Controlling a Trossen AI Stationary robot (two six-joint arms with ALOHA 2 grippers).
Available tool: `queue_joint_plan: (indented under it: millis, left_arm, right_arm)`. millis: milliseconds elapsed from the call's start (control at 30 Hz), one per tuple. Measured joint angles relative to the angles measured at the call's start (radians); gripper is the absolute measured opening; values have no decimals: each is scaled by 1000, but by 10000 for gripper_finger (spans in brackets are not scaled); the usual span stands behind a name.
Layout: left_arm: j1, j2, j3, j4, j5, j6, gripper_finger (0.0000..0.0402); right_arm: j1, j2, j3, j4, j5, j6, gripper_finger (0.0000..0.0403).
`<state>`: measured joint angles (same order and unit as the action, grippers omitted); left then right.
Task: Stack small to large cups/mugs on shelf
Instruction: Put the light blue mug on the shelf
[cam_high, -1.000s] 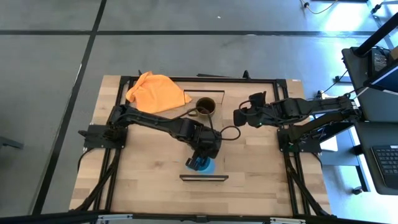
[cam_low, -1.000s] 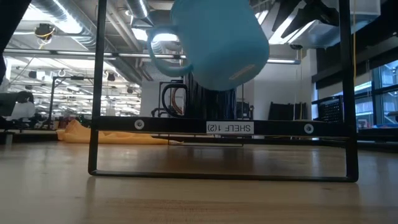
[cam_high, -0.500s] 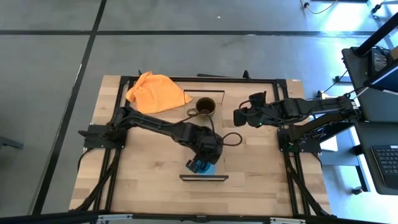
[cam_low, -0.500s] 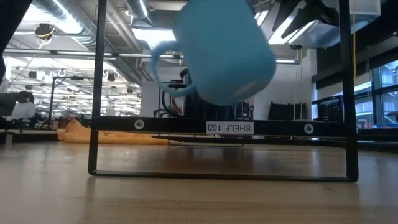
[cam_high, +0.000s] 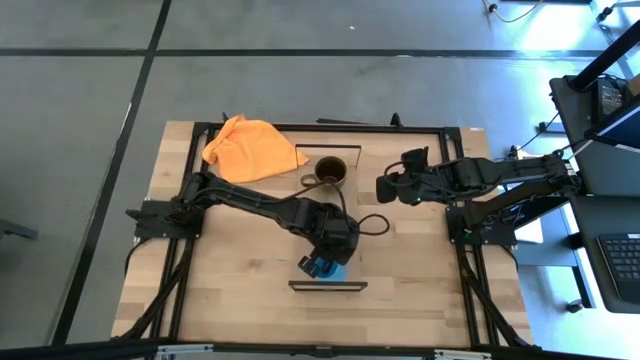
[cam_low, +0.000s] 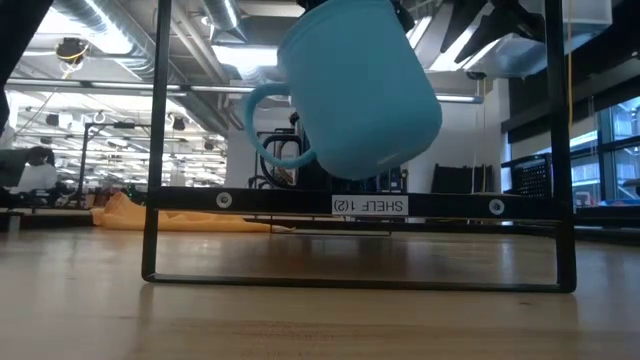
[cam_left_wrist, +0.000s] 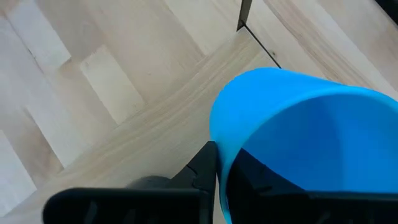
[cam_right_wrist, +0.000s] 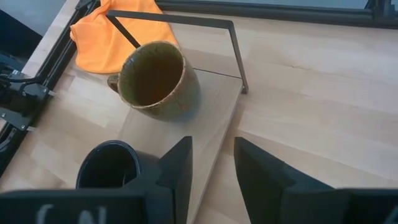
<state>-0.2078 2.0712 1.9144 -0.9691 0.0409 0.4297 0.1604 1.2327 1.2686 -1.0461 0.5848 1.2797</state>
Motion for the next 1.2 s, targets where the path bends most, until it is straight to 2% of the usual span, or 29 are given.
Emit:
queue_joint_plan:
  millis: [533,1200]
  left_arm:
    - [0,5,-2,36,-4,-11,60]
    - [13,5,-2,90,-27,0,63]
  right_arm:
    - [0,0,0,-15,0,0,119]
    - [0,0,0,-24,-1,-5,120]
